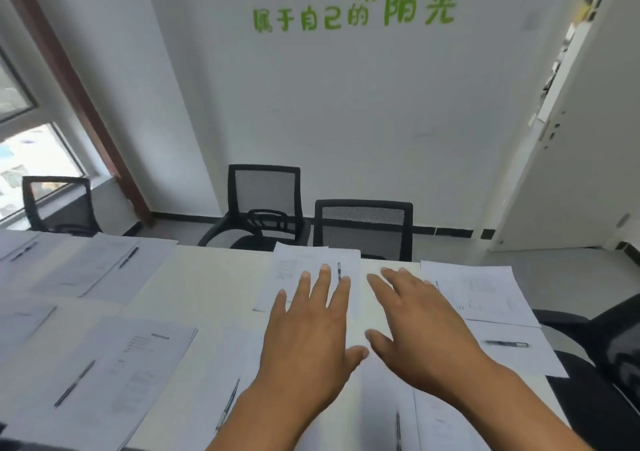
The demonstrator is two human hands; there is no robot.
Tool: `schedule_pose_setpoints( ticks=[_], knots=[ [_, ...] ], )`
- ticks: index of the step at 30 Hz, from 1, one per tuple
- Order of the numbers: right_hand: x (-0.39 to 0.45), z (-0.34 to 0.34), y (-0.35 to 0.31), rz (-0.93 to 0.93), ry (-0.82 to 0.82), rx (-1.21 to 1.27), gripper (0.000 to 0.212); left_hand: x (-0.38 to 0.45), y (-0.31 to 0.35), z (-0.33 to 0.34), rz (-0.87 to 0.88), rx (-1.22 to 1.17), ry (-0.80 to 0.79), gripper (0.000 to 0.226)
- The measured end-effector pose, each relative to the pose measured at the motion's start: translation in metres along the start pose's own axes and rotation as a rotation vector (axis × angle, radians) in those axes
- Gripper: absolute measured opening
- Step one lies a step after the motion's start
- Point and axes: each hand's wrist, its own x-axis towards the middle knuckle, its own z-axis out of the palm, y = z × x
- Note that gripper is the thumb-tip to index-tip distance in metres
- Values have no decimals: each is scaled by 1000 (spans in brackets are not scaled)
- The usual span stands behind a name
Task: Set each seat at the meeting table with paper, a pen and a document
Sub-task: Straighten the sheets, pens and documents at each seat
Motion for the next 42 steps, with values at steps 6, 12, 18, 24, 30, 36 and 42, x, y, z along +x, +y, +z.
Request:
schedule_pose_setpoints(
  ticks=[6,12,18,24,30,36,42],
  knots=[
    [-25,-51,-36,-50,120,-46,79,-26,-17,-55,25,22,206,82],
    [-66,-97,-76,-121,222,-48,54,-81,-19,-101,-23,82,319,68],
    [-110,-108,-103,-224,229,-43,49,-149,-12,-122,-166,157,334,67],
    [-154,-97,-127,-290,212,-5,50,-219,-10,-129,-255,192,317,65],
    [-174,-92,-165,-321,228,0,50,-257,-36,-132,-288,211,328,64],
    [-160,-80,-206,-269,221,-38,51,-260,-83,-126,-244,167,316,63],
    [-120,-47,-271,-151,159,-45,55,-248,-173,-108,-121,125,231,59]
  ],
)
